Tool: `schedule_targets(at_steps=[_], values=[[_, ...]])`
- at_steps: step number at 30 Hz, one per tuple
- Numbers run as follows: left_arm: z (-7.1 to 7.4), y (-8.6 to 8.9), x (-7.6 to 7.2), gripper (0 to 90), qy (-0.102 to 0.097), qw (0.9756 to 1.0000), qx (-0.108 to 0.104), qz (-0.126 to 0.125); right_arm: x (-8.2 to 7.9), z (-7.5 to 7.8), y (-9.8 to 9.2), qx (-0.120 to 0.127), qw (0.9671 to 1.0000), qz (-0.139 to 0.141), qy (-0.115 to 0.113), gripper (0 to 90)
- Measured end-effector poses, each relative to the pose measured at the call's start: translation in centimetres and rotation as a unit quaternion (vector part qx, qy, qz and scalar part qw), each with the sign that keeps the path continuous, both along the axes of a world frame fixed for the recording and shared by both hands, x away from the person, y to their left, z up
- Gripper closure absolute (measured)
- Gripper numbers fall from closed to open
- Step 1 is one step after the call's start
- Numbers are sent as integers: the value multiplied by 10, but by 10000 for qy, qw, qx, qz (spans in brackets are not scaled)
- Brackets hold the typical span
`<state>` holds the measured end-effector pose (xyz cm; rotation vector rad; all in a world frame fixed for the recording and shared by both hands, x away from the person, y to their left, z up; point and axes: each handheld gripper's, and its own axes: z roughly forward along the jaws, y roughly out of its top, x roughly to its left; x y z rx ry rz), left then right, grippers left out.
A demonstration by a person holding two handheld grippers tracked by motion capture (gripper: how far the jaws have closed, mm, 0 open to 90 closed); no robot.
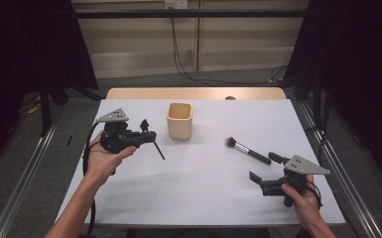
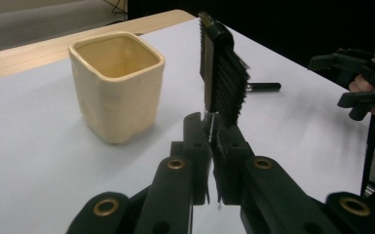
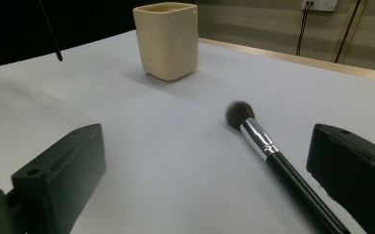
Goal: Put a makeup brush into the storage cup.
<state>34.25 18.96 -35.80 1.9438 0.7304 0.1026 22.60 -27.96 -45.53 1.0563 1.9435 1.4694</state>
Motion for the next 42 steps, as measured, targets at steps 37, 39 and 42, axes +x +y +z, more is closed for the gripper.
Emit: schedule_targets(at_steps=[37,39,42], values=[[49,-16,52,857,-626,9947,-192,788,0,0,-1,73,9999,84,9,4],[51,-17,55,857,-641,9944,-194,816,0,0,-1,76,9999,84,18,5],[53,-19,58,857,-693,9939,-218,829,0,0,-1,93,9999,73,33,4]])
